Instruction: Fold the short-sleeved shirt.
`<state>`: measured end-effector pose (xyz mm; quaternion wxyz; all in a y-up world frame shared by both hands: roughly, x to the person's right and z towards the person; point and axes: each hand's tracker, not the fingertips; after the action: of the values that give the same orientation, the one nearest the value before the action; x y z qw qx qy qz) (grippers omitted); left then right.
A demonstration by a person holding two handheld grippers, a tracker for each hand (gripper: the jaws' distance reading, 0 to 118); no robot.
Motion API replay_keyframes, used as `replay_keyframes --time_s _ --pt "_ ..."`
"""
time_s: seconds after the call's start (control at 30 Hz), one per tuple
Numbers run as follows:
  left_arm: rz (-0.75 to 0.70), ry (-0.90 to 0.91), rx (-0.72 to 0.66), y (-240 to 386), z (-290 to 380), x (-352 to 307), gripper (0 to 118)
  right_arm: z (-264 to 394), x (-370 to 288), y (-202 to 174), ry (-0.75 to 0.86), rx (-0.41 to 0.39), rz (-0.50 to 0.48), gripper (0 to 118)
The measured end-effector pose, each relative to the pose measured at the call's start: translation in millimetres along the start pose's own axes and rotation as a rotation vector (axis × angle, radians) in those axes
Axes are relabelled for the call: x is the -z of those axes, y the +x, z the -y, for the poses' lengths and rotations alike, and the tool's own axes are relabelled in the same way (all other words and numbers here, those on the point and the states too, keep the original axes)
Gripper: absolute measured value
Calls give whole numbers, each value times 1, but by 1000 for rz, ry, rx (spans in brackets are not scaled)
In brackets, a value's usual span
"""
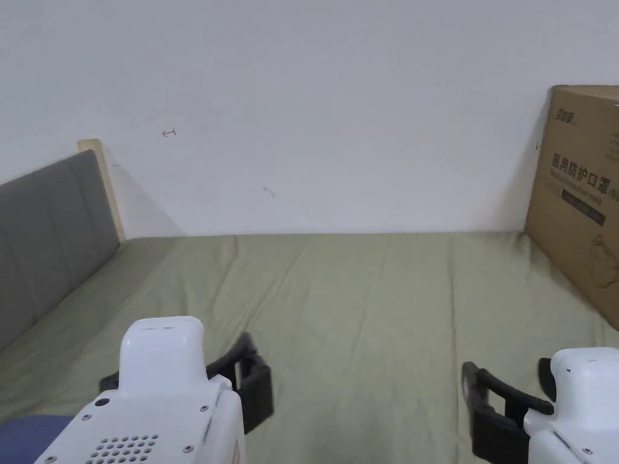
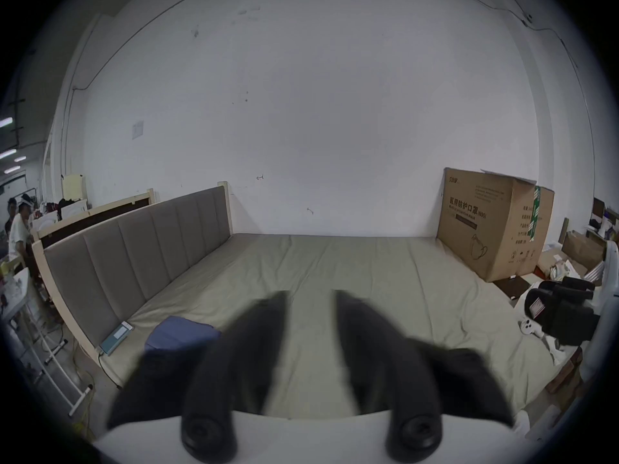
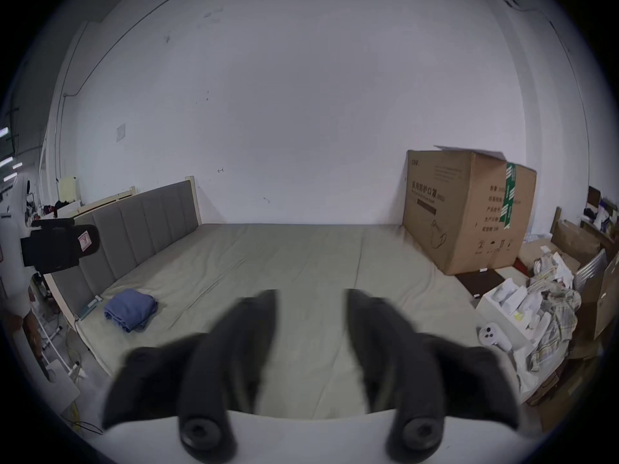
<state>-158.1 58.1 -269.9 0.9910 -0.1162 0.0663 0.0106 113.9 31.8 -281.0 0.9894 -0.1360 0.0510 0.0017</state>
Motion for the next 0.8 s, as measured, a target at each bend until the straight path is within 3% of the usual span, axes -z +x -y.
replay_keyframes --time_s 0.03,0.07,0.17,0.27,0.4,0.8 --pt "14 -11 -8 1 0 -1 110 1 -3 0 8 -4 7 93" --pt "38 -13 -6 1 1 -3 115 2 -6 0 24 -6 16 98" --pt "-3 -12 2 9 0 -11 114 2 -15 0 87 -14 54 99" --pt "45 -12 -17 11 -2 -16 114 0 -20 2 106 -2 65 101" --pt "-21 38 22 19 -2 -23 114 -3 -26 5 126 24 63 112" --pt "-15 13 24 12 -12 -35 113 -5 -25 1 116 -16 81 112"
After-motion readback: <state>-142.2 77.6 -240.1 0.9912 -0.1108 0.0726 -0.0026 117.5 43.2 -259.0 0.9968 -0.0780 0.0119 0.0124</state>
